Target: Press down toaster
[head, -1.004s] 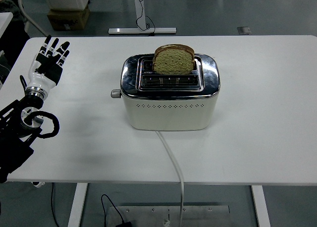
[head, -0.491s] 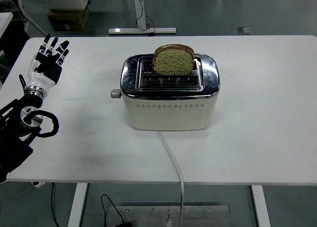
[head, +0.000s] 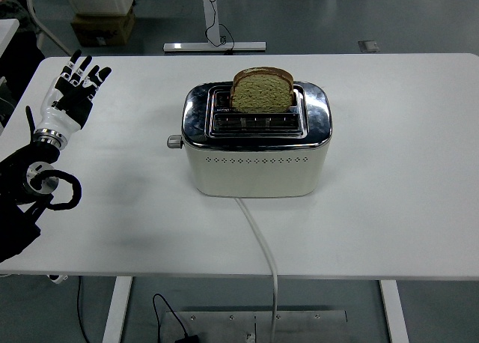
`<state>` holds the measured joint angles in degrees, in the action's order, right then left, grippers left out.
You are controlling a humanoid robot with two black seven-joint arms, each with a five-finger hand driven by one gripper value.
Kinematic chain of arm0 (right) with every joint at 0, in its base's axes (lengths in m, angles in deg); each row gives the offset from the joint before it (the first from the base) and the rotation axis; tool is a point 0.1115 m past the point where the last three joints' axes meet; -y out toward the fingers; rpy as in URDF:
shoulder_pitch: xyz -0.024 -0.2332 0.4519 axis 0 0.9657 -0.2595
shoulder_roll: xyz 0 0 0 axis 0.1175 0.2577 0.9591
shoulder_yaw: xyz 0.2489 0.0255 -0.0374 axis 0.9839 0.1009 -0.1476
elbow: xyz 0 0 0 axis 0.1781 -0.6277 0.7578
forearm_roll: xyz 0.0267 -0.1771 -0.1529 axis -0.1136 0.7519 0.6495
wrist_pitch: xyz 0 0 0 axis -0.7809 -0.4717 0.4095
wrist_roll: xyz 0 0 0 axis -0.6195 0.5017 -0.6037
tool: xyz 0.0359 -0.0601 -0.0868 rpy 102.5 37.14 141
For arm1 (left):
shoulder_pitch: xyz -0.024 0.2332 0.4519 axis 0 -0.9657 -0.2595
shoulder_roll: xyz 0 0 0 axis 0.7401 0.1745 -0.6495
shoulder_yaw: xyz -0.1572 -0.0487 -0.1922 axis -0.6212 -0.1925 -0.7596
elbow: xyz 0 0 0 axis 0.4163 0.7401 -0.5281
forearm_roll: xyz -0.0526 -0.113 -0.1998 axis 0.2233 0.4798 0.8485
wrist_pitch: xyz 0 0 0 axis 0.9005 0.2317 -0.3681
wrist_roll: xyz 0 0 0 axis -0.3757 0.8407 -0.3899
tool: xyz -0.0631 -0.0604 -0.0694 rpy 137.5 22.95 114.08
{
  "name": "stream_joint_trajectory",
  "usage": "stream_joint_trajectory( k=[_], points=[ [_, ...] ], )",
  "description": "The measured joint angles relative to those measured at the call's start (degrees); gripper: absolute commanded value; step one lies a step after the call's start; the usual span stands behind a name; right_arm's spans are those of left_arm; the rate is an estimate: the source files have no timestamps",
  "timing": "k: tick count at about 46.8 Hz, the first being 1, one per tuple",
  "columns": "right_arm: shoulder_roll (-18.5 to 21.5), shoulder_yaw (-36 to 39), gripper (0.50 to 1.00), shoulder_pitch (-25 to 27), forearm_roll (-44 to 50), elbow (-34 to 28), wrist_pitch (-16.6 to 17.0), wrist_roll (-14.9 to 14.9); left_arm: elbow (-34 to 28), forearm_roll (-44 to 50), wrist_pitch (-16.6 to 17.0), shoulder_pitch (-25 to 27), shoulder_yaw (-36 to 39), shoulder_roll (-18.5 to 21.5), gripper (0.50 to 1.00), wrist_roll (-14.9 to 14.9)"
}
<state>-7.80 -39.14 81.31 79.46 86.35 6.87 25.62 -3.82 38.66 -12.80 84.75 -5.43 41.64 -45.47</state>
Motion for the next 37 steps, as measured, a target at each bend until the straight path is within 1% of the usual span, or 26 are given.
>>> stream_joint_trajectory(
  k=[6,15,24,26,34,37],
  points=[
    [0.0,0.0,0.998,0.0,0.0,0.0,0.0,0.0,-0.4,-4.8,0.0,-0.3,0.0,1.1,1.0,0.0],
    [0.0,0.0,0.998,0.0,0.0,0.0,0.0,0.0,-3.0,-9.6,0.1,-1.2,0.4,4.0,1.0,-0.1],
    [0.0,0.0,0.998,0.0,0.0,0.0,0.0,0.0,-3.9,-13.7,0.0,-2.1,0.5,4.6,1.0,-0.3],
    [0.0,0.0,0.998,0.0,0.0,0.0,0.0,0.0,-5.2,-14.2,-0.2,-2.5,0.5,4.8,1.0,-0.3],
    [0.0,0.0,0.998,0.0,0.0,0.0,0.0,0.0,-12.5,-17.3,-0.3,-4.2,1.1,8.9,1.0,-0.1],
    [0.0,0.0,0.998,0.0,0.0,0.0,0.0,0.0,-13.9,-19.1,-0.3,-4.8,1.2,9.9,1.0,0.0]
  ],
)
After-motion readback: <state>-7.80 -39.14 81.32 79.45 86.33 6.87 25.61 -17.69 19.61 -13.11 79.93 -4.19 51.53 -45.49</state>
